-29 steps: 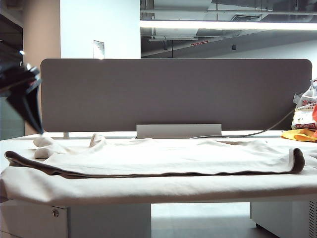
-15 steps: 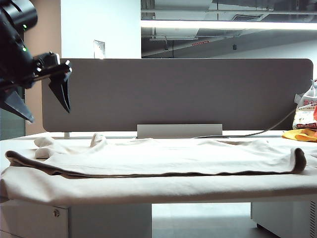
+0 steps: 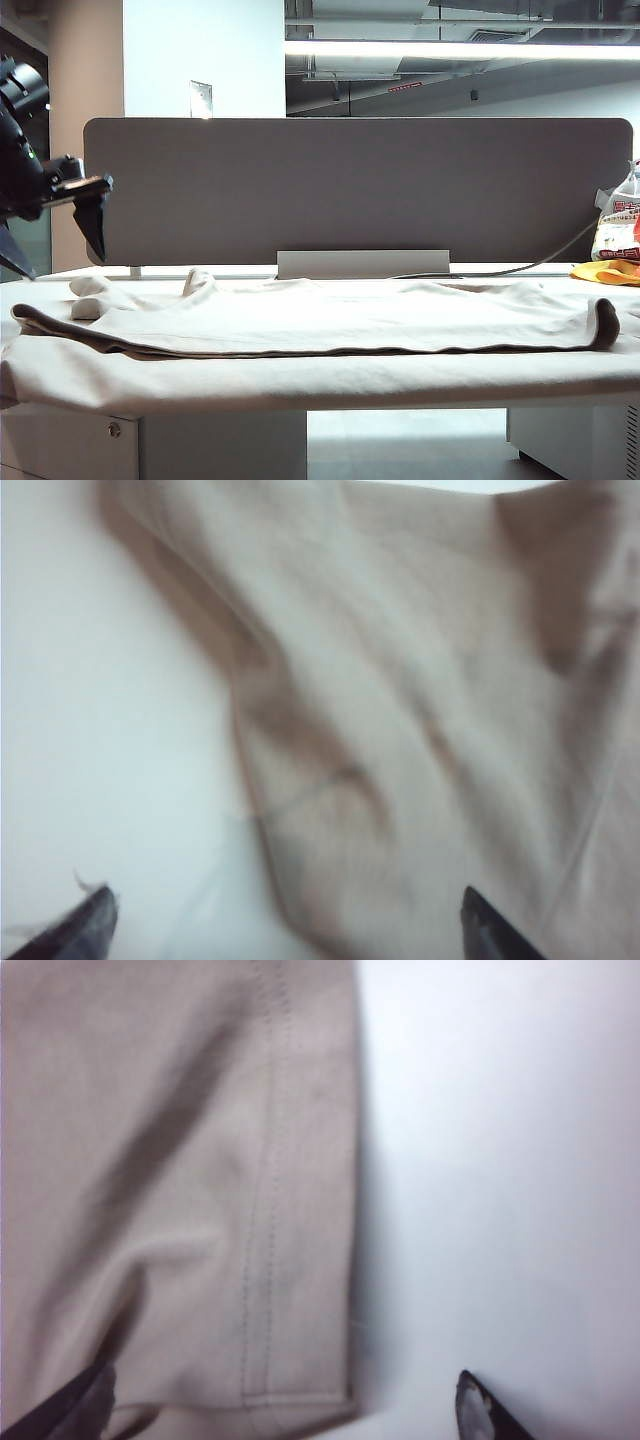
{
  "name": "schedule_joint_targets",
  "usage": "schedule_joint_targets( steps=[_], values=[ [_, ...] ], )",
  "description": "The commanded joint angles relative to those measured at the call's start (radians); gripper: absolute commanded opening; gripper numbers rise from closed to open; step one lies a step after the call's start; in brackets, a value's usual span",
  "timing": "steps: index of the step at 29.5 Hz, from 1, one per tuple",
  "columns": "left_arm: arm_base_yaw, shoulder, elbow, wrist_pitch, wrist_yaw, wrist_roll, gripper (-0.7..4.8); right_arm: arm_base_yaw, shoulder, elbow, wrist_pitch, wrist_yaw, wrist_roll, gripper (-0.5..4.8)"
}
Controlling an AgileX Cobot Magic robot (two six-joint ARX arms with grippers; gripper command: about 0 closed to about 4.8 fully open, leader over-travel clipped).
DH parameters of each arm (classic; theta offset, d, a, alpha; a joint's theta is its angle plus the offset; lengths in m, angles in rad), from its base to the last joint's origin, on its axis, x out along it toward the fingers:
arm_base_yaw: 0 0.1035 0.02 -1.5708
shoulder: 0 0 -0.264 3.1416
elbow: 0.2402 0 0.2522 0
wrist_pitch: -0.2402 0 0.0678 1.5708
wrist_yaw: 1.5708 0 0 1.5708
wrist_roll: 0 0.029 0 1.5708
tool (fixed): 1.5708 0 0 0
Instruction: Fold the bottom side of the T-shirt horizontally towards the center, about one-third of the way, then fold the sleeve back towards the center, creating a straight line along the edge of the T-shirt, and finally fold the bottom of the T-shirt up towards the top, creating a neat rectangle.
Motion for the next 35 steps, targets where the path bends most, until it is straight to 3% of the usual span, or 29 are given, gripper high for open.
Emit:
schedule_joint_targets(
  steps=[1,11,19,22,27,29,35],
  values=[
    [-0.002,0.043,0.055,-0.004,0.008,0.015,4.43,0.0,0.022,0.028,0.019,0.001,-0.006,4.31],
    [-0.007,0.205,0.226,-0.057,0.016,0.012,4.3,0.0,0.081,0.077,0.043,0.02,-0.006,4.31],
    [-0.033,0.282,0.268,-0.064,0.031,0.012,4.21,0.0,0.126,0.078,0.05,0.019,-0.001,4.31],
    [-0.042,0.291,0.269,-0.064,0.035,0.015,3.42,0.001,0.139,0.079,0.048,0.016,0.0,4.16],
    [-0.059,0.296,0.269,-0.067,0.034,0.019,2.12,0.016,0.146,0.079,0.036,0.012,-0.003,1.68],
    [-0.058,0.296,0.269,-0.068,0.034,0.02,1.46,0.025,0.146,0.079,0.044,-0.008,-0.003,1.33],
    [-0.064,0.296,0.269,-0.06,0.05,0.021,0.4,0.05,0.149,0.079,0.07,-0.055,-0.003,-0.08]
  ],
)
